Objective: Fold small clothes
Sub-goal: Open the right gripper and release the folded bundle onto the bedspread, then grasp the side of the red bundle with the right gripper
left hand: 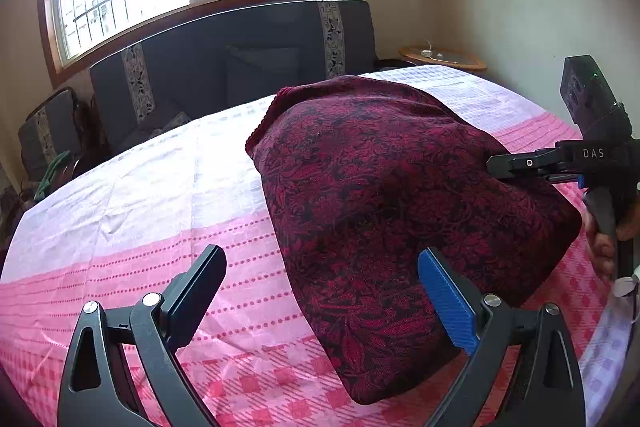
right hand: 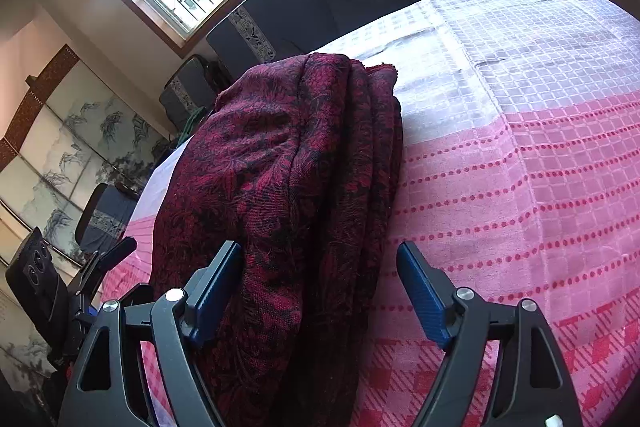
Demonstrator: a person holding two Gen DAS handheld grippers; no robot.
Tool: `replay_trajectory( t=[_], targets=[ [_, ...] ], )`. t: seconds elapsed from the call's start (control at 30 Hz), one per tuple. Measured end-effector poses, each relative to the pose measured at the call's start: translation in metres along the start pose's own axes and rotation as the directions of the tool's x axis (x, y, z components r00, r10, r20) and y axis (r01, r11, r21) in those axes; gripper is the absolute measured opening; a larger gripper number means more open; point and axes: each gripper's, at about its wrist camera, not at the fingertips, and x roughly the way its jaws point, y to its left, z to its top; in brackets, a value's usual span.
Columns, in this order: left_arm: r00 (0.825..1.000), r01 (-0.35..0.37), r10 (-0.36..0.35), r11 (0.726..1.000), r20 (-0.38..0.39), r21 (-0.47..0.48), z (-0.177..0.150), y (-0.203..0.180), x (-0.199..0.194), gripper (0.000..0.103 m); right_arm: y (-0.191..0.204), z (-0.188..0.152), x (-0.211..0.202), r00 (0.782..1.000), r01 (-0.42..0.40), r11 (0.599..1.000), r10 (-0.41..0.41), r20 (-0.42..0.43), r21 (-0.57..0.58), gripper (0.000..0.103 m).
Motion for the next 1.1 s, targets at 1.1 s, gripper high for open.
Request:
replay_trajectory(
  t=[1.1],
  targets=[
    [0.651, 0.642, -0.753, 0.617, -0.101, -0.456, 0.030, 0.088, 0.133, 0.101, -0.028, 0.032, 0.041, 0.966, -0.224, 0.974, 0.223, -0.130, 0.007, 0.084]
  ],
)
